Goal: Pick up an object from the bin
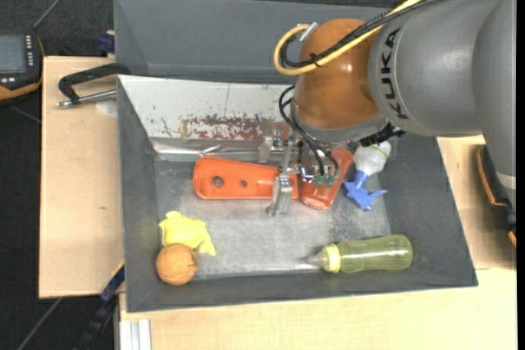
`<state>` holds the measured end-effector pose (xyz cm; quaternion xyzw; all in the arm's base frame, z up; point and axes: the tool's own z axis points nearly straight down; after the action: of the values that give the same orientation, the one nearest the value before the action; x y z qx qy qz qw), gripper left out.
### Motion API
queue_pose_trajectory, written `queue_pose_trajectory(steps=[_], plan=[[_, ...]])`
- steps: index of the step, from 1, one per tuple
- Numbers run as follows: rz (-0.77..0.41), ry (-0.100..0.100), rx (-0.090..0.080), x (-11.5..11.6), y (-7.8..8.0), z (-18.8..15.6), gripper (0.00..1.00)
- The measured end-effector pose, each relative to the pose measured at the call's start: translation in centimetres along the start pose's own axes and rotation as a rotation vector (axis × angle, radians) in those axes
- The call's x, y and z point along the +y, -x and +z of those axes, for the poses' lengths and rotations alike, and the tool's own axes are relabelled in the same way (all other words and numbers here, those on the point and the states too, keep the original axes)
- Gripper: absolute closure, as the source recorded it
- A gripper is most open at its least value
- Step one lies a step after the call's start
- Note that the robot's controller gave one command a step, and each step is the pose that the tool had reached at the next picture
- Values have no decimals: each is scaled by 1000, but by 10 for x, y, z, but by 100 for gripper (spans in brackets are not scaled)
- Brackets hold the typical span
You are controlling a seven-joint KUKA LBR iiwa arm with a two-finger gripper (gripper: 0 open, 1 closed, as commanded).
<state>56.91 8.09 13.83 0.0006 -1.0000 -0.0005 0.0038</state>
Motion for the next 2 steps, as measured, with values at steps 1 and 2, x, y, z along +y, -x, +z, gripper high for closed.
queue_pose_trajectory(steps=[1,2], plan=[[1,1,-9,0,2,-5,0],[122,2,-4,25,-2,49,0]])
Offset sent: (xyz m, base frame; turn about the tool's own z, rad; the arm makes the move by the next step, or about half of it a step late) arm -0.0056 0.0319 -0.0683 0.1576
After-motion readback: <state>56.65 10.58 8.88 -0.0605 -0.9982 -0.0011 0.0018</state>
